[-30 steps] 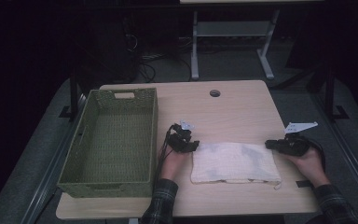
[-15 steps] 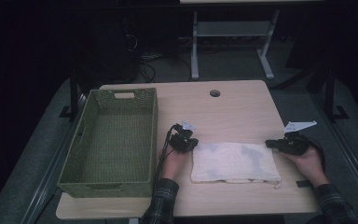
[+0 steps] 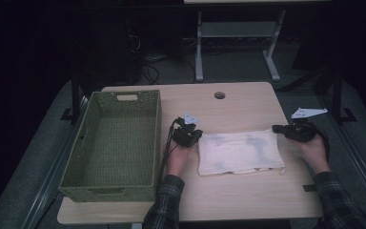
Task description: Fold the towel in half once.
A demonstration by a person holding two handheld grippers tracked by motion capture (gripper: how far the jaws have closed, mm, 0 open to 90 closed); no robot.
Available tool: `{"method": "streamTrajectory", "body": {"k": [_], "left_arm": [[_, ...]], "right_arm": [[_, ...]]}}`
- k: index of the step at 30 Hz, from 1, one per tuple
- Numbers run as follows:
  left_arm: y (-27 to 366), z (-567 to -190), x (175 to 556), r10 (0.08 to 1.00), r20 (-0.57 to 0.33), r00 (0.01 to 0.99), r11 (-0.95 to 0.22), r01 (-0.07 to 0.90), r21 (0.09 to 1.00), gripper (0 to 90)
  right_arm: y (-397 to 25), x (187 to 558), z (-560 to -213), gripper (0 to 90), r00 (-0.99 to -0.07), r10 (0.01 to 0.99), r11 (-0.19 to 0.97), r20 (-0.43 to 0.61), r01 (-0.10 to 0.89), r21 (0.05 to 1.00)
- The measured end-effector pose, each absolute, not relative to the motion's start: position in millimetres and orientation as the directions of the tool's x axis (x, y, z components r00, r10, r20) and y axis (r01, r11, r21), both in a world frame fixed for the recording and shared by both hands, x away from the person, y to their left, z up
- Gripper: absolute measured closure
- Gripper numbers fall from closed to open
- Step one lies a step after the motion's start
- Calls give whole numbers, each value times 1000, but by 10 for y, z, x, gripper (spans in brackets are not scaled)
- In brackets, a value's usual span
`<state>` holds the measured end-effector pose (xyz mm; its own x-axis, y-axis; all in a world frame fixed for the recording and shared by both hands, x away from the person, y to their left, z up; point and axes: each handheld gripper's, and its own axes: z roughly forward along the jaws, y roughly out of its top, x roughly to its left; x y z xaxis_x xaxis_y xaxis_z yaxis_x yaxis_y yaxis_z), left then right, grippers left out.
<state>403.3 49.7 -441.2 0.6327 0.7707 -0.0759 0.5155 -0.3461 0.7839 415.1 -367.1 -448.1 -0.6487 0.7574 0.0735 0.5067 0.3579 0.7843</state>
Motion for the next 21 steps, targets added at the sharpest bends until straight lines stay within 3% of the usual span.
{"method": "streamTrajectory", "body": {"k": [5, 21], "left_arm": [[532, -4397, 4066, 769, -93, 633, -328, 515, 792, 872], [549, -4309, 3835, 739, -79, 669, -343, 474, 811, 871]], "right_arm": [[-3653, 4198, -4491, 881, -653, 753, 353, 80, 503, 789], [-3730, 3793, -4377, 880, -699, 712, 370, 66, 453, 811]]}}
